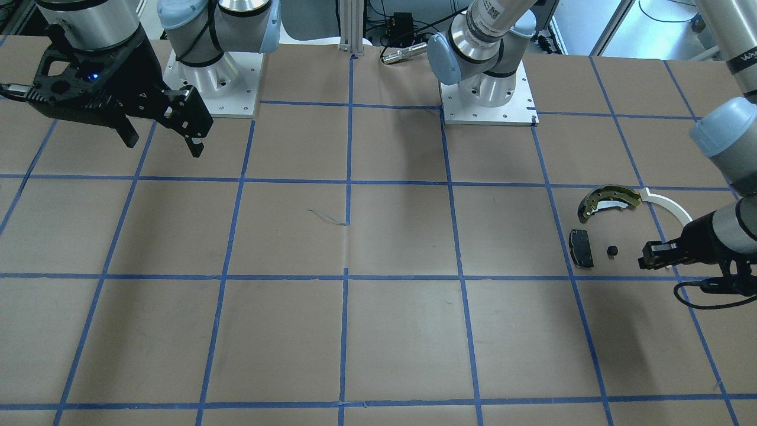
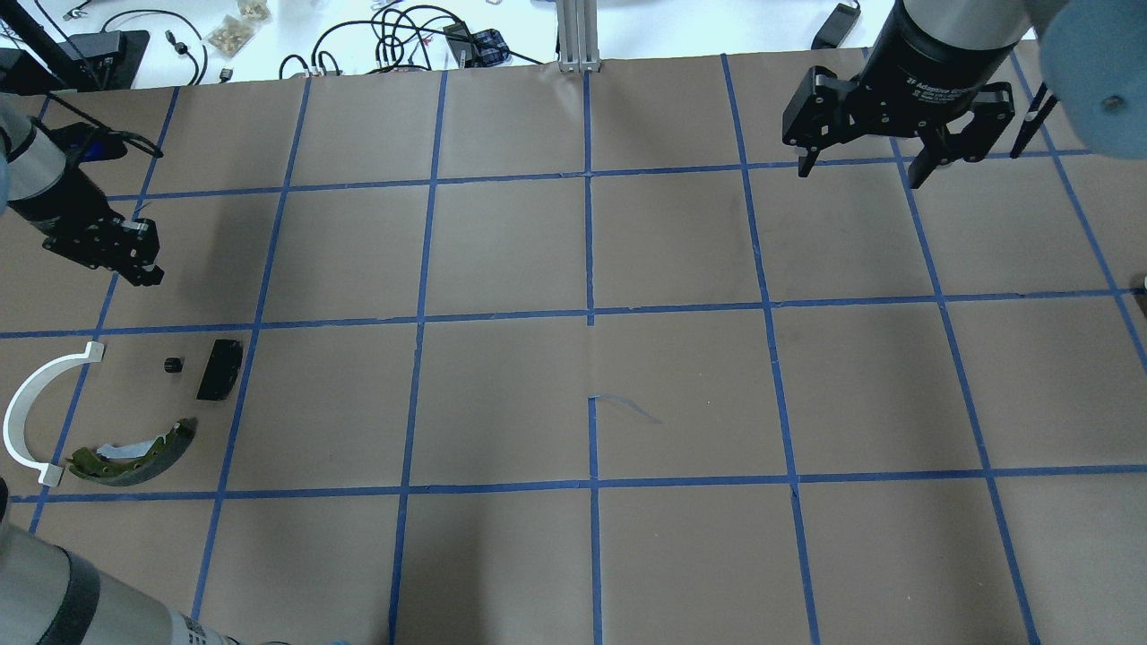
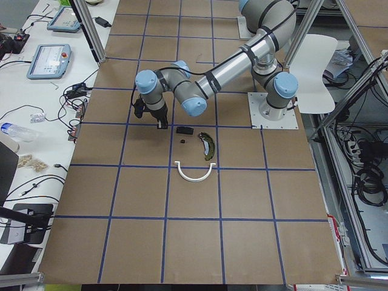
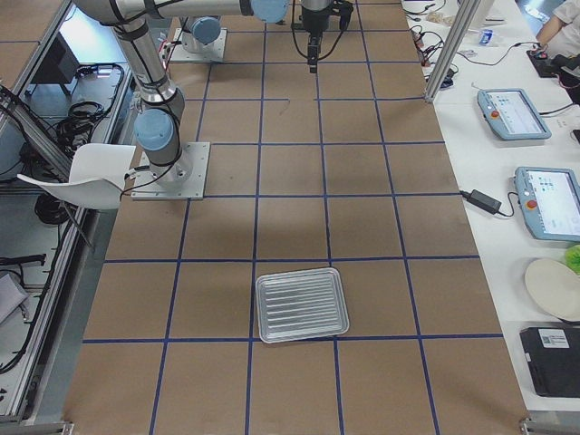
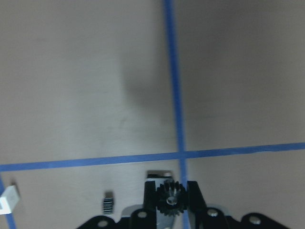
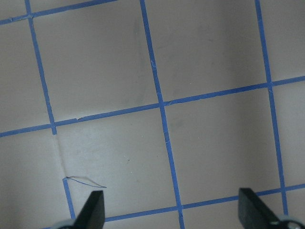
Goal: Place bearing gear from tray to pile
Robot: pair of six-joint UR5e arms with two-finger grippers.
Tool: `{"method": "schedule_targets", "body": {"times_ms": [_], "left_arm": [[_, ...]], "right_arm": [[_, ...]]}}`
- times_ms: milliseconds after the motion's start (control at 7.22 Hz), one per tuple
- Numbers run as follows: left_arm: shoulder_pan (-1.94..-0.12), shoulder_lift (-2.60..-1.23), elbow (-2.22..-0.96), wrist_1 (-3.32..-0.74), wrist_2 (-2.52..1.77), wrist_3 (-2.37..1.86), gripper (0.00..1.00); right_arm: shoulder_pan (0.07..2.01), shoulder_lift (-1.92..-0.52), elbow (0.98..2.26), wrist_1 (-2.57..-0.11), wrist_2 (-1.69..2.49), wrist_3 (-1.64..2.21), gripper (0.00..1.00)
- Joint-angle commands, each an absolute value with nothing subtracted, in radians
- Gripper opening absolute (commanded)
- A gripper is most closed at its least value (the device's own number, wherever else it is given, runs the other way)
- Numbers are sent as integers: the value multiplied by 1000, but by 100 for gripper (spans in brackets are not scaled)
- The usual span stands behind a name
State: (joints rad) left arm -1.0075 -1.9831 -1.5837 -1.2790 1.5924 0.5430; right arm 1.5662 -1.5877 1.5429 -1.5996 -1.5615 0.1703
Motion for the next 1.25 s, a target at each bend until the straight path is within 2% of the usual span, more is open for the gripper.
{"method": "schedule_targets", "body": {"times_ms": [0,1108], "left_arm": [[-959,-2022,-1612,-1235,1592,557,0],[-956,-2040,-1744,-1137,1686,555,0]], "right_arm": [[1566,-1588,1543,-1600,-1560,170,100],[1566,-1589,1548,-1601,-1555,176,100]]}}
